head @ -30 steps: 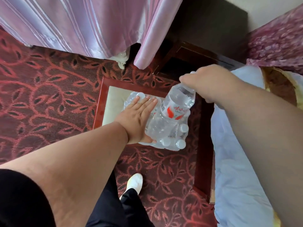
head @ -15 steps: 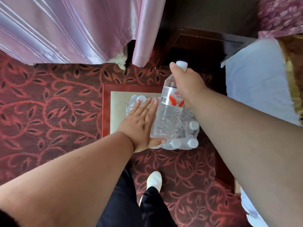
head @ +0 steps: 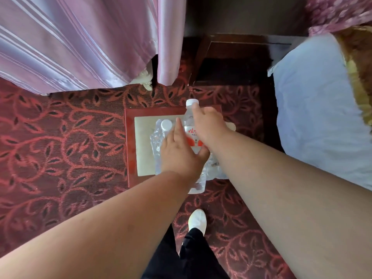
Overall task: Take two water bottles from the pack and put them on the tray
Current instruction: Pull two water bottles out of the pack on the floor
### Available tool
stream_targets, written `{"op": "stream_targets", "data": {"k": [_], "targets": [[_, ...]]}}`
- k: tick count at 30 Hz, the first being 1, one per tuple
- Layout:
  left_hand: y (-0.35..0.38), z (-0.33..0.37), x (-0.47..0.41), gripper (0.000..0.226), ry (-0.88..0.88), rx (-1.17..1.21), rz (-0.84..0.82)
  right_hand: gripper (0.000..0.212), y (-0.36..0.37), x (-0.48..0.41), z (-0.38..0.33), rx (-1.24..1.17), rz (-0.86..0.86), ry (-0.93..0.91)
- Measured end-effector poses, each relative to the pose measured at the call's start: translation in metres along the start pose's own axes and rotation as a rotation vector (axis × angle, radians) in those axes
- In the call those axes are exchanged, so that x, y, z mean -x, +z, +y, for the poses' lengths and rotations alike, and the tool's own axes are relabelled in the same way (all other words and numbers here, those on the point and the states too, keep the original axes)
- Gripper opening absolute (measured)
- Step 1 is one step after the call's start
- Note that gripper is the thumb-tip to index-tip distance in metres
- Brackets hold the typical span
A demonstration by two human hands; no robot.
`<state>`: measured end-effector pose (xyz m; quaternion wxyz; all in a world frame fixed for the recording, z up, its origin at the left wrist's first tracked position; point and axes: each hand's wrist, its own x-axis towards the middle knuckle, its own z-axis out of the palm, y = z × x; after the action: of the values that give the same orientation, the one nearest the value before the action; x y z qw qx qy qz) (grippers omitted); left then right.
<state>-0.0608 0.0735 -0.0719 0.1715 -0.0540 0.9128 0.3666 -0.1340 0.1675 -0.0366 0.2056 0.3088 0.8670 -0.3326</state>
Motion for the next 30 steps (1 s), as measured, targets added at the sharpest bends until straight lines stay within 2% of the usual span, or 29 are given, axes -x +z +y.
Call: {"op": "stream_targets", "data": {"k": [2, 4, 6, 9, 12, 16, 20, 22, 24, 27, 30], "targets": [[0.000, 0.001, 0.000, 0.101, -0.011, -0.007, 0.030, 0.045, -0.010, 0.007, 0.026, 0.028, 0.056, -0.010], [-0.001, 0.003, 0.001, 0.100, -0.016, -0.003, 0.055, 0.024, -0.019, 0.019, 0.052, 0.235, -0.064, -0.025], [-0.003, 0.005, 0.002, 0.102, -0.017, -0.018, 0.048, 0.022, -0.019, 0.031, 0.073, 0.418, -0.156, -0.022], [-0.006, 0.003, 0.000, 0.104, -0.038, -0.039, 0.016, 0.016, -0.009, 0.045, 0.078, 0.485, -0.188, -0.077], [-0.007, 0.002, 0.000, 0.099, -0.071, -0.042, 0.032, 0.035, 0.002, 0.043, 0.073, 0.522, -0.107, -0.087], [-0.004, 0.006, -0.001, 0.099, -0.093, -0.067, 0.058, 0.031, 0.010, 0.028, 0.073, 0.575, -0.020, -0.156], [-0.004, 0.001, 0.000, 0.106, -0.073, -0.094, 0.049, 0.029, 0.021, 0.023, 0.075, 0.842, -0.150, -0.301], [-0.004, -0.003, -0.002, 0.105, -0.062, -0.105, 0.078, 0.023, 0.022, 0.017, 0.069, 0.848, -0.193, -0.277], [-0.004, -0.004, -0.006, 0.108, -0.071, -0.094, 0.072, 0.027, 0.015, 0.014, 0.063, 0.763, -0.234, -0.248], [-0.005, -0.005, -0.010, 0.108, -0.082, -0.096, 0.054, 0.024, -0.002, 0.022, 0.064, 0.750, -0.158, -0.324], [-0.004, -0.009, -0.007, 0.102, -0.082, -0.107, 0.059, 0.036, -0.029, 0.045, 0.068, 0.784, -0.045, -0.450]]}}
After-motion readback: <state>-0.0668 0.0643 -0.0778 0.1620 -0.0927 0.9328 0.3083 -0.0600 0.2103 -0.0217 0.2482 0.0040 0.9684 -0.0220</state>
